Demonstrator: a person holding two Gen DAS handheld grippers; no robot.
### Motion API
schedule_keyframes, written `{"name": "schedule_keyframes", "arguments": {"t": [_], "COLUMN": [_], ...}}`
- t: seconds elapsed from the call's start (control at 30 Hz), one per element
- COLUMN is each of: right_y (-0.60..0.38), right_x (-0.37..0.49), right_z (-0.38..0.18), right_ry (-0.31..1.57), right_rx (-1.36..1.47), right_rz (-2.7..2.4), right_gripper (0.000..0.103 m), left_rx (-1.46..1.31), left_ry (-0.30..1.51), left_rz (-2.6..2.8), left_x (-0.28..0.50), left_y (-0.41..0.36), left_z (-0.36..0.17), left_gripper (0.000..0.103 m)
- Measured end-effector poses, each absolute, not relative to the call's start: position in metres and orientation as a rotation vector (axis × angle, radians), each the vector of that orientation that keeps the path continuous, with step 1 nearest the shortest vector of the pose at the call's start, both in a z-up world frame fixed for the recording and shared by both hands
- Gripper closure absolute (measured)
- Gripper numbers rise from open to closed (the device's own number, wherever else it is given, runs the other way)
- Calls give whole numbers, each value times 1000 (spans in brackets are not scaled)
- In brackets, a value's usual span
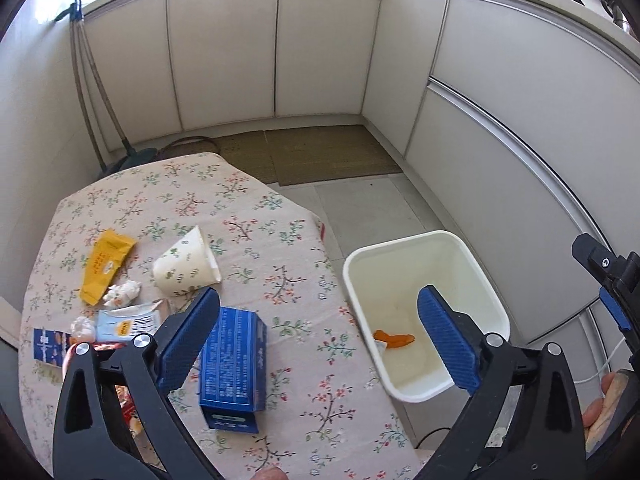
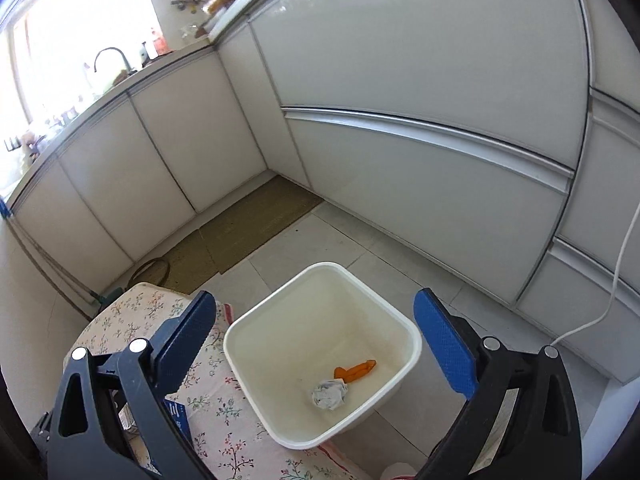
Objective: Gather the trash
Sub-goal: 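Move both tools back over the table toward the blue biscuit box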
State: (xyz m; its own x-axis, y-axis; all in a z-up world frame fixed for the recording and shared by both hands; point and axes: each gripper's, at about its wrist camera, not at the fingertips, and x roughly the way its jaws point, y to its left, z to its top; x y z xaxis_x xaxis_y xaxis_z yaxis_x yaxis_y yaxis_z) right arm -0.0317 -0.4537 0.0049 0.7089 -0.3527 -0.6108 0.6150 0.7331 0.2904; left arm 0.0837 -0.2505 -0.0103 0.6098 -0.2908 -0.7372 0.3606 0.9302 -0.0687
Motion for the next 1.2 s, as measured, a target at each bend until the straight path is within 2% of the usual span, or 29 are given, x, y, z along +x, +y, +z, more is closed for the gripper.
{"name": "schedule_keyframes", "arguments": {"t": [0.27,0.57,0.77,0.97,1.03,1.2], "right_y": [-390,-337,-283,-252,-246,-230], "right_x": [-22,27,49,67,72,86], "right_z": [18,-7,-21,-27,-31,-39], "right_ry": [478,686,760,787,803,848], "right_rx": [395,351,255,211,214,193], "right_rz": [-462,-275,-171,-136,-123,-86], "right_gripper": [7,7,7,7,7,7], "left_rx": [71,39,-109,-396,-377,-51], "left_ry": [847,888,995,1110,1166,1273], "left_rz": [-272,-103,78,240,259,237], "left_x": [82,85,106,126,139,174], "left_y": [-184,-83,9,89,99,99], "left_z": [-10,-26,-50,-82,-93,-110], "left_gripper": [7,7,7,7,7,7]}}
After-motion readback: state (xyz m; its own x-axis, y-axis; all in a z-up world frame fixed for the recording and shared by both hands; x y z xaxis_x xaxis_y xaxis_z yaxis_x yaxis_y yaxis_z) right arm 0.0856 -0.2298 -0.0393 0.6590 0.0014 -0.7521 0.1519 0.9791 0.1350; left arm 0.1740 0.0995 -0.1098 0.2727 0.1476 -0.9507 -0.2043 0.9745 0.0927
